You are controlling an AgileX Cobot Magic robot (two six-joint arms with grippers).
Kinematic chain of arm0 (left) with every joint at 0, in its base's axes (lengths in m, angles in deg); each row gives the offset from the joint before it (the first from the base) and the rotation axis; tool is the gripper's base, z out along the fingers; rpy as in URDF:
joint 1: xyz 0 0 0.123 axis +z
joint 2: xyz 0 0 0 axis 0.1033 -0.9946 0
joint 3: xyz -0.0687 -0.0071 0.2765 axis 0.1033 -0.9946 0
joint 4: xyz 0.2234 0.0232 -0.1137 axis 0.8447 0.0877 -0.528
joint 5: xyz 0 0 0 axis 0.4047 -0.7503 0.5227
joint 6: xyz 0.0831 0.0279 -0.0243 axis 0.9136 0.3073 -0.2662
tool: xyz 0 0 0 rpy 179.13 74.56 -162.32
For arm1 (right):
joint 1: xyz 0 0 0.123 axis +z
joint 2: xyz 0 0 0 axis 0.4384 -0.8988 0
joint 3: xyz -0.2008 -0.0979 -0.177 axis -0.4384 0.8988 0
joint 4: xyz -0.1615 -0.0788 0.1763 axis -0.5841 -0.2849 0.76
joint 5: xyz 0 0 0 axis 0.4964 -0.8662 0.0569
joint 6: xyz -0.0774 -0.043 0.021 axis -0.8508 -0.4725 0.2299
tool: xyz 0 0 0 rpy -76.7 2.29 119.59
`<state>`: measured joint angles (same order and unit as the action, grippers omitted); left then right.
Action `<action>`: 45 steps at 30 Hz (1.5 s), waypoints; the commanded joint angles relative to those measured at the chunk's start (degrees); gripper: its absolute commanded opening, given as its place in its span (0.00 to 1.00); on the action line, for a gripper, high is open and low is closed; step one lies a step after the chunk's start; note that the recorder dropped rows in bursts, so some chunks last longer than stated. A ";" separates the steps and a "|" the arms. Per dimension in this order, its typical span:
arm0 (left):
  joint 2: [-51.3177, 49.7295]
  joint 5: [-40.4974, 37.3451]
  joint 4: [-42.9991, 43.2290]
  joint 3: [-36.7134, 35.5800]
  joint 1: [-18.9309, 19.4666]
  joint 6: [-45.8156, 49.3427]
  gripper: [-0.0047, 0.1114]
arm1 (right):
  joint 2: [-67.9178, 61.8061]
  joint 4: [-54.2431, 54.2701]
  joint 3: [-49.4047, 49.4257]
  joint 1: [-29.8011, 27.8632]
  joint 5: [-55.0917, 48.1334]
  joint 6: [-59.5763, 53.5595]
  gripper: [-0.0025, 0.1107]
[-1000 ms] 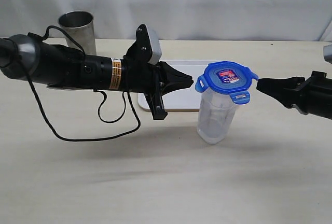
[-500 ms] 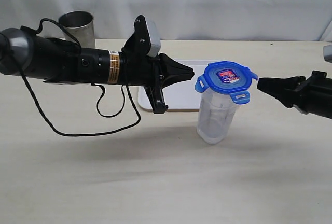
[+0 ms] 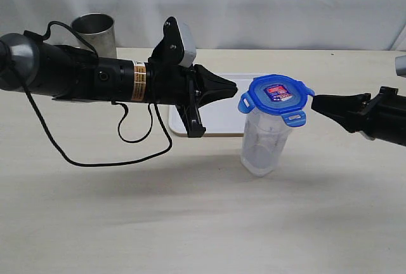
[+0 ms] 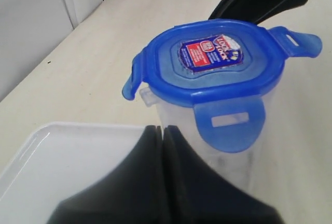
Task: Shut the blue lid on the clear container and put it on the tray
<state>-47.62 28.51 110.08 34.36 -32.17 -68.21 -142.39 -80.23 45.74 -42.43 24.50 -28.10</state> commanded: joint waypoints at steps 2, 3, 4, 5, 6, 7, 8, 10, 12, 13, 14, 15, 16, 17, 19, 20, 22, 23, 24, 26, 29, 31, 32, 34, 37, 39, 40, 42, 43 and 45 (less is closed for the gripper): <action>0.48 2.59 2.67 0.35 -0.41 -2.61 0.04 | 0.05 1.18 -0.31 -0.08 -0.79 -0.85 0.06; 0.48 3.07 2.67 0.23 -0.41 -2.61 0.04 | 0.05 1.18 -0.31 -0.08 -0.79 -0.97 0.06; 0.48 3.29 2.67 0.23 -0.41 -2.61 0.04 | 0.05 1.33 -0.31 -0.08 -0.79 -0.95 0.06; 0.48 3.28 2.83 0.23 -0.41 -2.82 0.04 | 0.05 1.30 -0.31 -0.08 -0.79 -1.09 0.06; 0.48 3.28 2.83 0.23 -0.41 -2.82 0.04 | 0.05 1.30 -0.31 -0.08 -0.79 -1.09 0.06; 0.48 3.15 2.92 0.23 -0.41 -2.76 0.04 | 0.05 1.30 -0.31 -0.08 -0.79 -1.09 0.06; 0.48 3.15 3.51 0.23 -0.41 -2.76 0.04 | 0.05 1.30 -0.31 -0.08 -0.79 -1.24 0.06; 0.48 3.15 4.11 0.23 -0.41 -3.07 0.04 | 0.05 1.30 -0.31 -0.08 -0.79 -1.37 0.06; 0.48 3.15 4.33 0.23 -0.41 -3.95 0.04 | 0.05 1.47 -0.31 -0.08 -0.79 -1.35 0.06; 0.48 3.15 4.74 0.23 -0.41 -4.07 0.04 | 0.05 1.57 -0.31 -0.08 -0.79 -1.63 0.06; 0.48 3.15 5.23 0.23 -0.41 -4.08 0.04 | 0.05 1.73 -0.31 -0.08 -0.79 -1.77 0.06; 0.48 3.15 5.23 0.23 -0.41 -4.08 0.04 | 0.05 1.73 -0.31 -0.08 -0.79 -1.77 0.06; 0.48 3.15 5.24 0.23 -0.41 -4.36 0.04 | 0.05 1.93 -0.31 -0.08 -0.79 -1.74 0.06; 0.48 3.15 5.24 0.23 -0.41 -4.47 0.04 | 0.05 1.89 -0.31 -0.08 -0.90 -1.74 0.06; 0.48 3.15 5.31 0.23 -0.41 -4.94 0.04 | 0.05 2.00 -0.31 -0.08 -0.84 -1.74 0.06; 0.48 3.15 5.31 0.23 -0.41 -5.24 0.04 | 0.05 2.26 -0.31 -0.08 -0.84 -1.74 0.06; 0.48 3.66 5.60 0.23 -0.41 -5.58 0.04 | 0.05 2.54 -0.31 -0.08 -1.07 -1.74 0.06; 0.48 4.11 6.03 0.23 -0.41 -5.59 0.04 | 0.05 2.56 -0.31 -0.08 -1.06 -1.74 0.06; 0.48 4.58 6.63 0.23 -0.41 -5.69 0.04 | 0.05 2.56 -0.31 -0.08 -1.06 -1.74 0.06; 0.48 4.85 6.93 0.23 -0.41 -6.34 0.04 | 0.05 2.56 -0.31 -0.08 -1.06 -1.74 0.06; 0.48 4.75 7.46 0.23 -0.41 -6.88 0.04 | 0.05 2.55 -0.31 -0.08 -1.06 -2.00 0.06; 0.48 4.64 7.80 0.23 -0.41 -6.88 0.04 | 0.05 2.55 -0.31 -0.08 -1.06 -2.00 0.06; 0.48 4.64 7.80 0.23 -0.41 -7.16 0.04 | 0.05 2.55 -0.31 -0.08 -1.06 -2.00 0.06; 0.48 4.84 8.13 0.23 -0.41 -7.30 0.04 | 0.05 2.55 -0.31 -0.08 -1.06 -2.00 0.06; 0.48 4.44 7.52 0.23 -0.41 -7.13 0.04 | 0.05 2.55 -0.31 -0.08 -1.06 -2.00 0.06; 0.48 3.72 6.65 0.23 -0.41 -6.35 0.04 | 0.05 2.55 -0.31 -0.08 -1.06 -2.00 0.06; 0.48 3.58 6.42 0.23 -0.41 -5.63 0.04 | 0.05 2.55 -0.31 -0.08 -1.06 -2.00 0.06; 0.48 3.11 6.11 0.23 -0.41 -4.90 0.04 | 0.05 2.55 -0.31 -0.08 -1.06 -2.00 0.06; 0.48 3.14 5.96 0.23 -0.41 -4.75 0.04 | 0.05 2.55 -0.31 -0.08 -1.06 -2.00 0.06; 0.48 3.14 5.12 0.23 -0.41 -3.95 0.04 | 0.05 2.55 -0.31 -0.08 -1.54 -1.99 0.06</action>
<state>-47.62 31.89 117.03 34.36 -32.17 -73.15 -142.39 -78.06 45.74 -42.43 23.36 -29.63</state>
